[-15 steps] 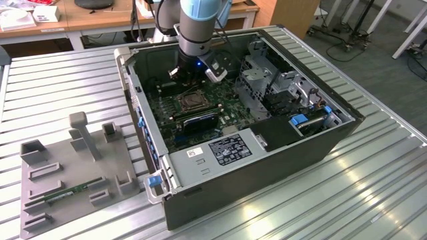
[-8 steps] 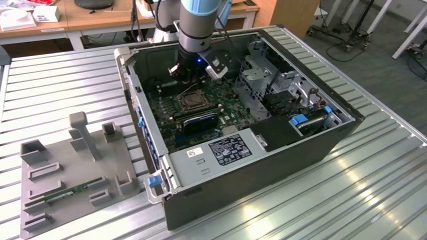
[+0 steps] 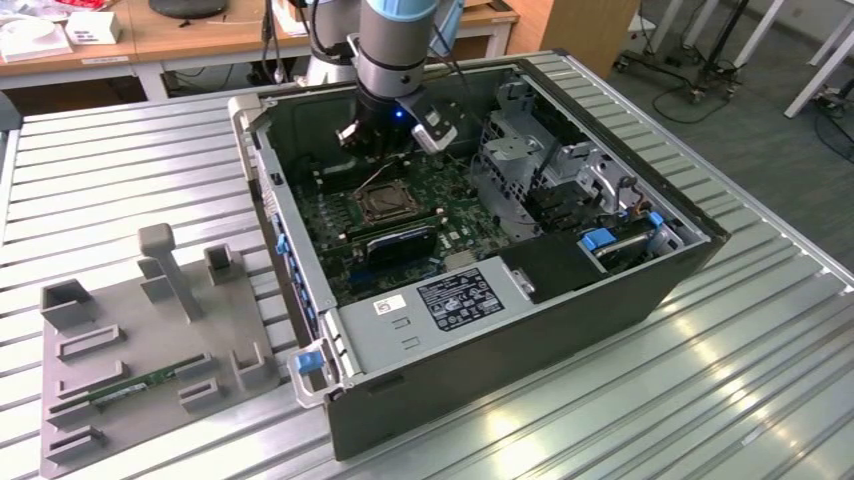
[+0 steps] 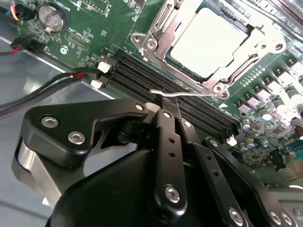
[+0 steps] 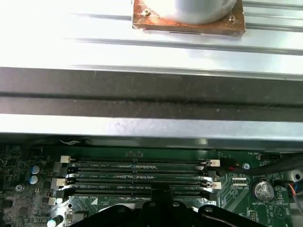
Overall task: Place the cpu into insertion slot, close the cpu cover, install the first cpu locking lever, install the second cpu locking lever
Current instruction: 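Install the first cpu locking lever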
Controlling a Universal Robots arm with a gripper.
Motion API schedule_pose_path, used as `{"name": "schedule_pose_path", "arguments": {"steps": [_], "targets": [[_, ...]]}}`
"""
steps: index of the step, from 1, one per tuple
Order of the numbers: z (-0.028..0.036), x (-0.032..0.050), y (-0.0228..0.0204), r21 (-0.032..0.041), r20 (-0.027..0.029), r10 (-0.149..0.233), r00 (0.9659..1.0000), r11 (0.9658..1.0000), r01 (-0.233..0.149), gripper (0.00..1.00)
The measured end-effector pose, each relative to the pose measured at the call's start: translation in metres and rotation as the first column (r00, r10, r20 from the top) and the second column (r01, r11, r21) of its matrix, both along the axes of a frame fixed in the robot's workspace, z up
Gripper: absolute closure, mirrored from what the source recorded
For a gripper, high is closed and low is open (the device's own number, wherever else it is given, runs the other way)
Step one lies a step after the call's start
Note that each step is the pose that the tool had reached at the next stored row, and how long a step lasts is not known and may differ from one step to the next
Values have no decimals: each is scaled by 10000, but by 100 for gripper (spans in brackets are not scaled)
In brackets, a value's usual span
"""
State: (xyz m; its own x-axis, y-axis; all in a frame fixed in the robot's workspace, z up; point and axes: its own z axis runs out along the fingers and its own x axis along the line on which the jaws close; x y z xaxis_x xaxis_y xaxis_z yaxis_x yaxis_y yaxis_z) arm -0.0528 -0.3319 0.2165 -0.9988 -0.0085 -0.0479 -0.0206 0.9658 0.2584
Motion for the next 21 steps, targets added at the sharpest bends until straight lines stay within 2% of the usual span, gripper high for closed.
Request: {"name": "schedule_pose_path", "arguments": {"steps": [2, 4, 7, 8, 11, 14, 21], "targets": [[0, 0, 1, -20, 5, -1, 10000, 10000, 1, 89], [1, -1, 8, -151, 4, 0, 10000, 9999, 0, 89], [0, -1, 33, -385, 4, 1, 10000, 9993, 0, 89], [0, -1, 40, -432, 3, 0, 10000, 9991, 0, 89], [1, -1, 56, -439, 3, 0, 10000, 9990, 0, 89], [15, -1, 68, -415, 3, 1, 10000, 9991, -1, 89], [193, -1, 74, -338, 3, 0, 10000, 9994, 0, 89]]}}
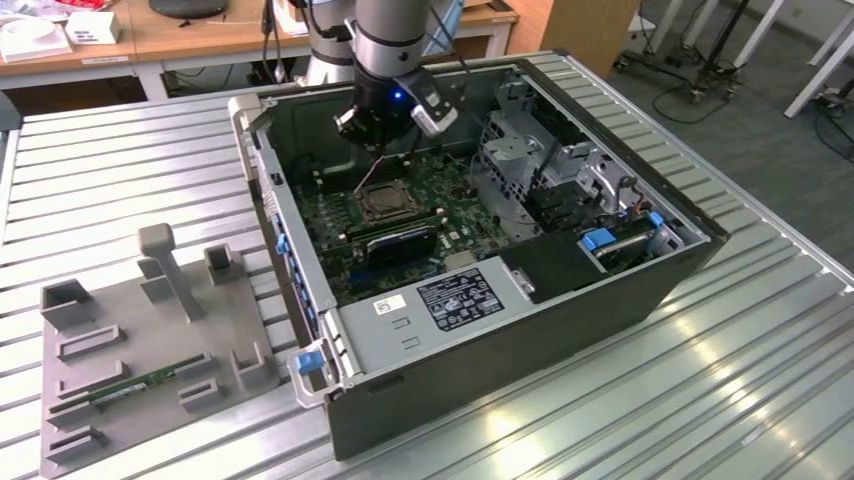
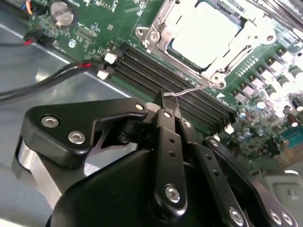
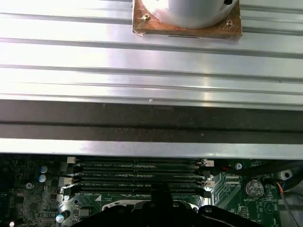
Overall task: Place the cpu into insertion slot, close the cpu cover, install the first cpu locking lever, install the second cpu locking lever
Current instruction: 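Install the first cpu locking lever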
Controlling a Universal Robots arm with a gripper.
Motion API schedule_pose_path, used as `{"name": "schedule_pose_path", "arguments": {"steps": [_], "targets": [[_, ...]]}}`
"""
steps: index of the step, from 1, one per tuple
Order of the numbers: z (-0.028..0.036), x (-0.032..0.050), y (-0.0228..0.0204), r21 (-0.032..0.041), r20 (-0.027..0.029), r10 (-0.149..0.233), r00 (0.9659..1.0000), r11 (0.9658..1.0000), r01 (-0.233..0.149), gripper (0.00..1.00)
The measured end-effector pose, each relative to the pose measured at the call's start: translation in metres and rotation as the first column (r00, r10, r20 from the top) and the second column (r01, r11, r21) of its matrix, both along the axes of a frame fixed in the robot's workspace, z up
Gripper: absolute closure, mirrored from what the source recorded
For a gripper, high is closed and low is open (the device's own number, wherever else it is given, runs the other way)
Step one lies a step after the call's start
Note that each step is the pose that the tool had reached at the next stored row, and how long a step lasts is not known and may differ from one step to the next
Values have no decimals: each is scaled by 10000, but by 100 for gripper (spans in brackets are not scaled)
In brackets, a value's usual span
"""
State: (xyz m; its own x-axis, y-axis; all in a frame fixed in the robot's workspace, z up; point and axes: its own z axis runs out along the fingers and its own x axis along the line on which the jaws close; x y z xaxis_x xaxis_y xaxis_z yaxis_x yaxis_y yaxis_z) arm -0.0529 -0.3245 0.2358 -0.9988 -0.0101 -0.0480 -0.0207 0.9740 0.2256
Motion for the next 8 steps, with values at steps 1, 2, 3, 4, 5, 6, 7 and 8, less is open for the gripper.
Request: {"name": "schedule_pose_path", "arguments": {"steps": [1, 2, 3, 4, 5, 6, 7, 8], "targets": [[13, 0, 3, 14, -1, 0, 10000, 10000, 0, 89], [23, 0, 9, 31, 0, 0, 10000, 10000, 0, 89], [31, 0, 15, 45, 0, -1, 10000, 10000, 1, 89], [35, 0, 24, 60, 2, 0, 10000, 10000, 0, 89], [39, 0, 34, 73, 1, 0, 10000, 10000, 0, 89], [42, 0, 43, 87, 0, 0, 10000, 10000, 0, 89], [43, 0, 51, 112, -1, 0, 10000, 9999, 0, 89], [44, 0, 57, 133, 0, 1, 10000, 9999, -1, 89]]}}
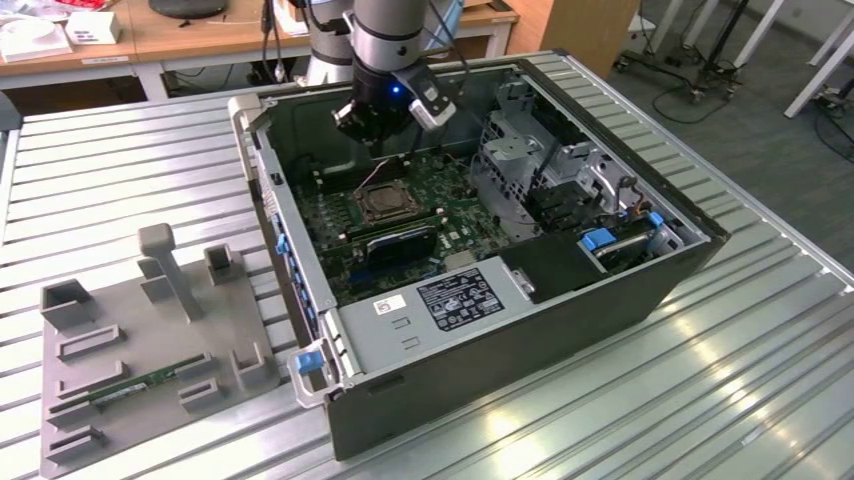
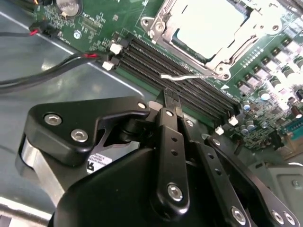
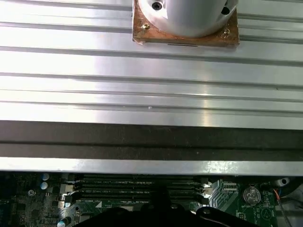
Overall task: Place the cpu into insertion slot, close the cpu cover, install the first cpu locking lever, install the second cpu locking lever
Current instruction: 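Install the first cpu locking lever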
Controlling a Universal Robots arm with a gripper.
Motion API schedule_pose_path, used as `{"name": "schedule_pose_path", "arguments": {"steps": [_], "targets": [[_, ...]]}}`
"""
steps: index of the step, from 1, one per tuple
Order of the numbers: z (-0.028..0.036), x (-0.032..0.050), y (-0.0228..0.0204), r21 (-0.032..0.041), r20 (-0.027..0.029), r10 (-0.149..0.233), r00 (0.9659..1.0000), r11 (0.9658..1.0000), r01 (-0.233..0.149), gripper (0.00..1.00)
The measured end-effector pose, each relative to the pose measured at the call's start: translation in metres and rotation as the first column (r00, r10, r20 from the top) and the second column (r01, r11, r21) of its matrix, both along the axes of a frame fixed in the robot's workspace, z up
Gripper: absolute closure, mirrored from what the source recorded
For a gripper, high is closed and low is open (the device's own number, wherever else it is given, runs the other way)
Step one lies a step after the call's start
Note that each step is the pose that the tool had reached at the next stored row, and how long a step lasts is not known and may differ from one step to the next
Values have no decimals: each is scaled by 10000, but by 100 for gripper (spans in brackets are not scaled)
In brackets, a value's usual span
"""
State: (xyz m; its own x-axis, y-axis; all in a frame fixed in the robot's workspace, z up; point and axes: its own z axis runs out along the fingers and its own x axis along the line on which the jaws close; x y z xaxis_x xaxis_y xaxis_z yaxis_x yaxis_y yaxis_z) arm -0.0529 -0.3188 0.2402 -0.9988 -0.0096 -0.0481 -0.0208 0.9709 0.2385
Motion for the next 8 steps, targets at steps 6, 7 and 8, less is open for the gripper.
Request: {"name": "schedule_pose_path", "arguments": {"steps": [6, 7, 8], "targets": [[7, -58, 3, 10, 46, 2, 10000, 10000, -2, 89], [7, -72, -1, -13, 52, 1, 10000, 10000, -1, 89], [7, -79, -12, -46, 55, 1, 10000, 10000, -1, 89]]}}
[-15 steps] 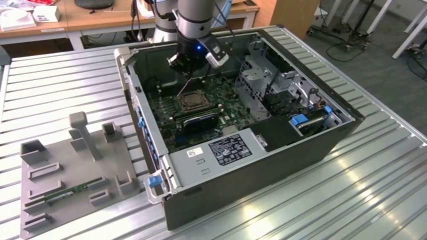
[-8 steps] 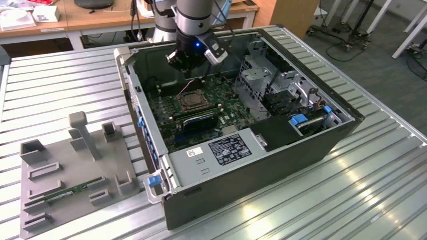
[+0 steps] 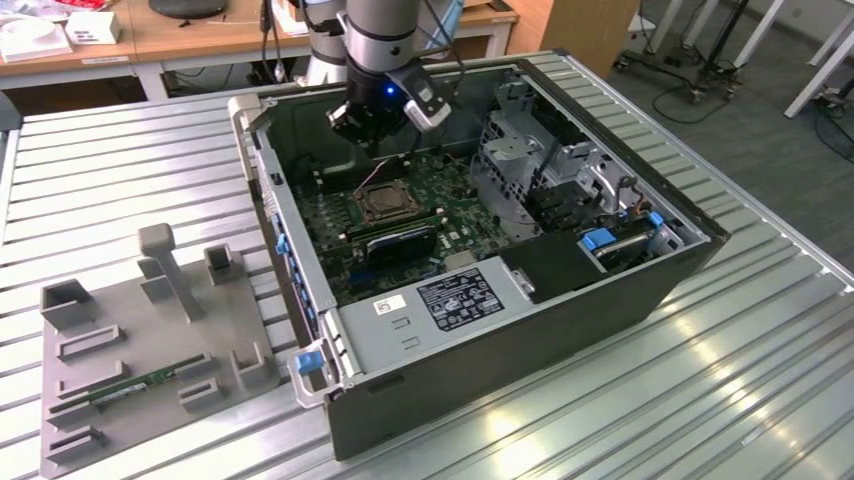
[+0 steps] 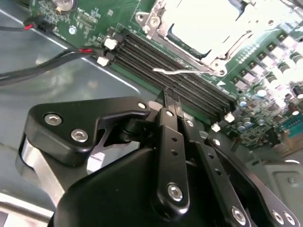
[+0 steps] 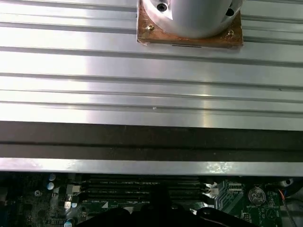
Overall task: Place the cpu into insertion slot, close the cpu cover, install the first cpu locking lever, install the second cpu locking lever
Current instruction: 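Install the first cpu locking lever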
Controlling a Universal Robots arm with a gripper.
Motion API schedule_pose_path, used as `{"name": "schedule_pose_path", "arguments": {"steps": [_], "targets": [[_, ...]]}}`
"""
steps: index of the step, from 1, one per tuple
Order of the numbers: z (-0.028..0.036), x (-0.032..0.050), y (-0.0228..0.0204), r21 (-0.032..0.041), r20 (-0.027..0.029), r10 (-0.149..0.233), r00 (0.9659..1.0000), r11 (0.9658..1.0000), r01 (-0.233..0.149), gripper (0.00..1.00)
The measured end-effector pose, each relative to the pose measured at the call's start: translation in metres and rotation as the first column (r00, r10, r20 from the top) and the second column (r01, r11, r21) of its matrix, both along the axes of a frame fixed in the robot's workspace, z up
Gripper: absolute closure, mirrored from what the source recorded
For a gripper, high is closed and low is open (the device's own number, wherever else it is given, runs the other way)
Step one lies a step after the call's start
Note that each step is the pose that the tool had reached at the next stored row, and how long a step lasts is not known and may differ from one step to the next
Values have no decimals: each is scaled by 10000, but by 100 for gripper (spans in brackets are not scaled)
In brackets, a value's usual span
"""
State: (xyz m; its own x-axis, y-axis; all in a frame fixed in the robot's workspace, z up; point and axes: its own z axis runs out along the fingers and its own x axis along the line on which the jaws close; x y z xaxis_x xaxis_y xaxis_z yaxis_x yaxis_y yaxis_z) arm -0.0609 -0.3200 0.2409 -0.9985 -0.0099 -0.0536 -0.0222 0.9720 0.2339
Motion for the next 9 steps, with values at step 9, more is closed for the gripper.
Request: {"name": "schedule_pose_path", "arguments": {"steps": [9], "targets": [[-65, -14, -131, -126, 6, -1, 10000, 9999, 2, 89]]}}
